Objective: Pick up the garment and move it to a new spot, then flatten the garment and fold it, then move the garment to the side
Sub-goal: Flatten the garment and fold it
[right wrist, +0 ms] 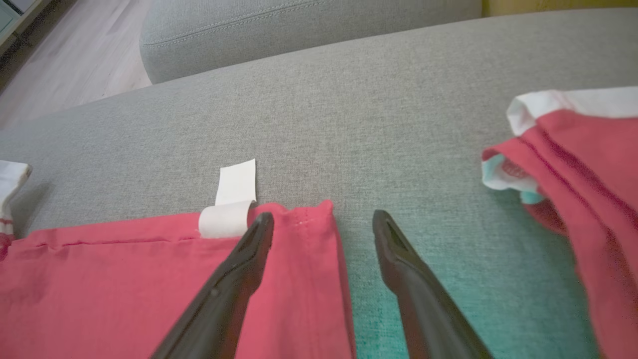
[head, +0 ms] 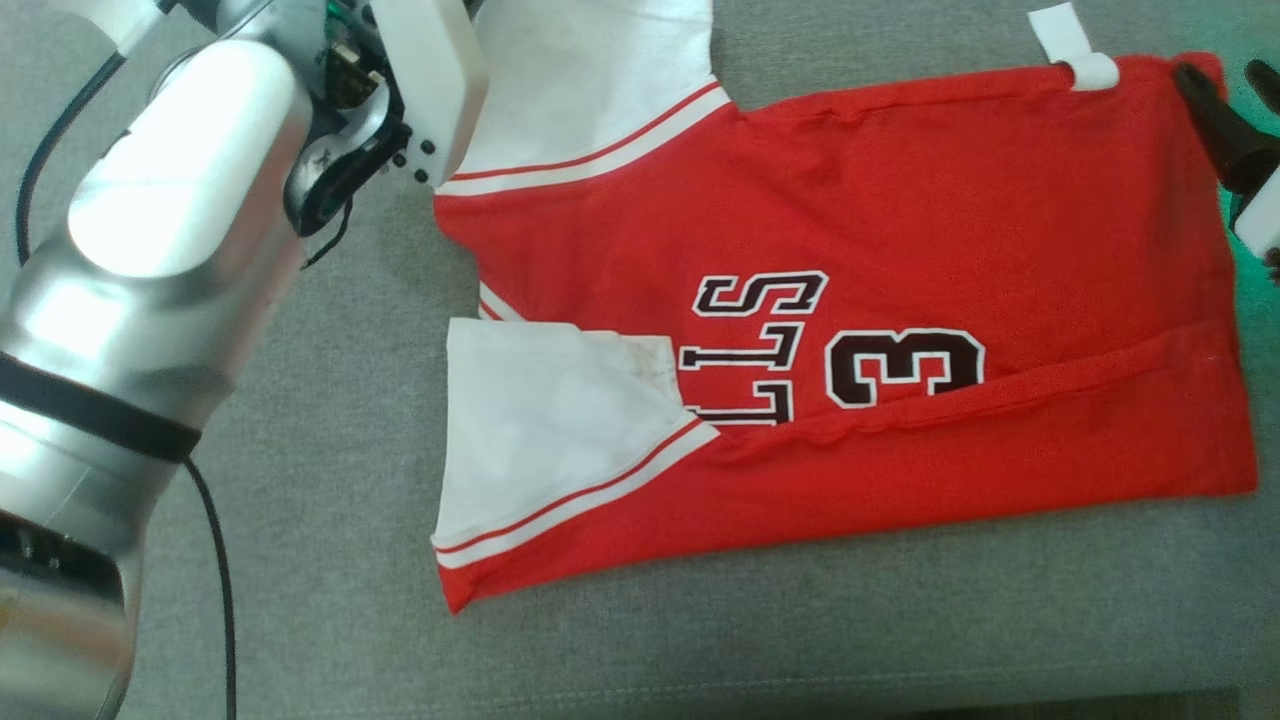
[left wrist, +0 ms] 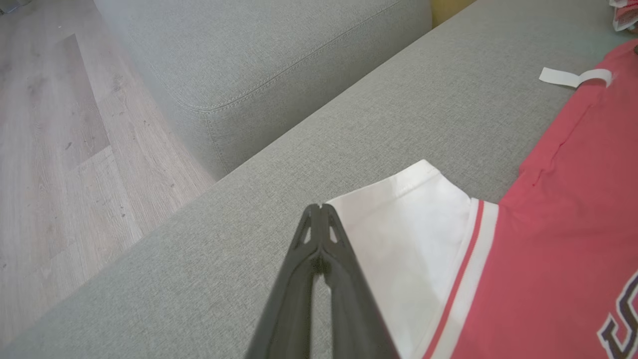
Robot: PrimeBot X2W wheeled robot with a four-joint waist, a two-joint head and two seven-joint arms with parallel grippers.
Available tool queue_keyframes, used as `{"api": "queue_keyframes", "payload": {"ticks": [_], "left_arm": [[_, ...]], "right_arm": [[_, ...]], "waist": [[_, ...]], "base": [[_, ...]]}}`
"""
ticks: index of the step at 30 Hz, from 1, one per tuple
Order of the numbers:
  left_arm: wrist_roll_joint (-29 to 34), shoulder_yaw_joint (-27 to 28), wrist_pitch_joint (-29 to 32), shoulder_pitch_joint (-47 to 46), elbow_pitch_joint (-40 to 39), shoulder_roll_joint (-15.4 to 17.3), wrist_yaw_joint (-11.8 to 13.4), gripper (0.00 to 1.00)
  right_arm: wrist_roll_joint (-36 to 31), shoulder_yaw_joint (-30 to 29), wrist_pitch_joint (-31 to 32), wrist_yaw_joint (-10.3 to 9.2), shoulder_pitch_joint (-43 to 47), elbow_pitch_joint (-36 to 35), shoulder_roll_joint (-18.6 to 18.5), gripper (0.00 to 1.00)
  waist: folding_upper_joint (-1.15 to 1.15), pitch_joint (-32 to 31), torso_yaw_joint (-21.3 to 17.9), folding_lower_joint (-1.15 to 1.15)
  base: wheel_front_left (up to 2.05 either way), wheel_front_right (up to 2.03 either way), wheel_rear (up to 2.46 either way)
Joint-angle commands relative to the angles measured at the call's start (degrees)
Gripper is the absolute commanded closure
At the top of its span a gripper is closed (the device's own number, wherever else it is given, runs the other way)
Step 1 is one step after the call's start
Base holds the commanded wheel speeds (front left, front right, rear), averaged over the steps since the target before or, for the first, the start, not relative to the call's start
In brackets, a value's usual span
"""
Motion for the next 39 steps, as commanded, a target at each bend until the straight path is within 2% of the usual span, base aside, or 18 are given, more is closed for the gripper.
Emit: {"api": "queue_keyframes", "payload": {"ticks": [1,4,5,6,8,14,24,28,34,39], "left_arm": [[-0.21,1.68,-0.46,-3.4,-1.81,1.97,0.08,1.0],[-0.32,1.41,-0.54,-3.39,-2.13,2.09,0.08,1.0],[-0.37,1.37,-0.54,-3.32,-2.15,2.18,0.08,1.0],[-0.43,1.33,-0.6,-3.23,-2.09,2.36,0.08,1.0],[-0.56,1.23,-0.69,-3.16,-1.95,2.57,0.08,1.0],[-0.53,0.8,-1.72,-3.16,-1.49,2.79,0.08,1.0],[1.06,2.24,-11.3,-5.25,-0.27,3.79,0.49,1.0],[0.12,2.55,-12.82,-4.57,-0.24,3.75,0.44,1.0],[-1.46,3.15,-13.96,-1.17,-3.3,4.73,1.12,1.0],[-2.29,3.22,-14.41,5.99,-12.58,8.17,4.11,1.0]], "right_arm": [[0.75,0.27,-0.25,-0.05,-0.42,-0.83,-2.01,0.0],[2.01,2.29,-0.39,-0.05,-1.41,-0.21,-2.48,0.01],[2.35,2.91,-0.56,-0.05,-1.75,-0.08,-2.68,0.18],[2.65,3.54,-0.69,-0.05,-2.04,-0.11,-2.78,0.39],[3.33,4.69,-0.92,-0.05,-2.53,-0.19,-3.14,1.0],[5.35,7.19,-3.01,-0.05,-3.74,-0.09,-4.62,1.0],[9.47,7.53,-9.59,-0.05,-5.64,0.21,-6.82,1.0],[10.51,9.1,-10.97,-0.05,-4.42,-0.82,-7.8,1.0],[12.42,10.61,-12.36,-0.05,-1.82,-1.77,-8.81,1.0],[14.97,11.53,-13.82,-0.05,1.82,-2.0,-10.2,1.0]], "waist": [[0.0,0.19,0.29,0.0],[0.0,0.3,0.59,0.0],[0.0,0.29,0.64,0.0],[0.0,0.25,0.62,0.0],[0.0,0.2,0.6,0.0],[0.0,-0.07,0.66,0.0],[0.0,-0.88,0.47,0.0],[0.0,-2.22,0.37,0.0],[0.0,-3.8,0.72,0.0],[0.0,-5.6,1.76,0.0]], "base": [[0.0,0.0,0.0],[0.0,0.0,0.0],[0.0,0.0,0.0],[0.0,0.0,0.0],[0.0,0.0,0.0],[0.0,0.0,0.0],[0.0,0.0,0.0],[0.0,0.0,0.0],[0.0,0.0,0.0],[0.0,0.0,0.0]]}}
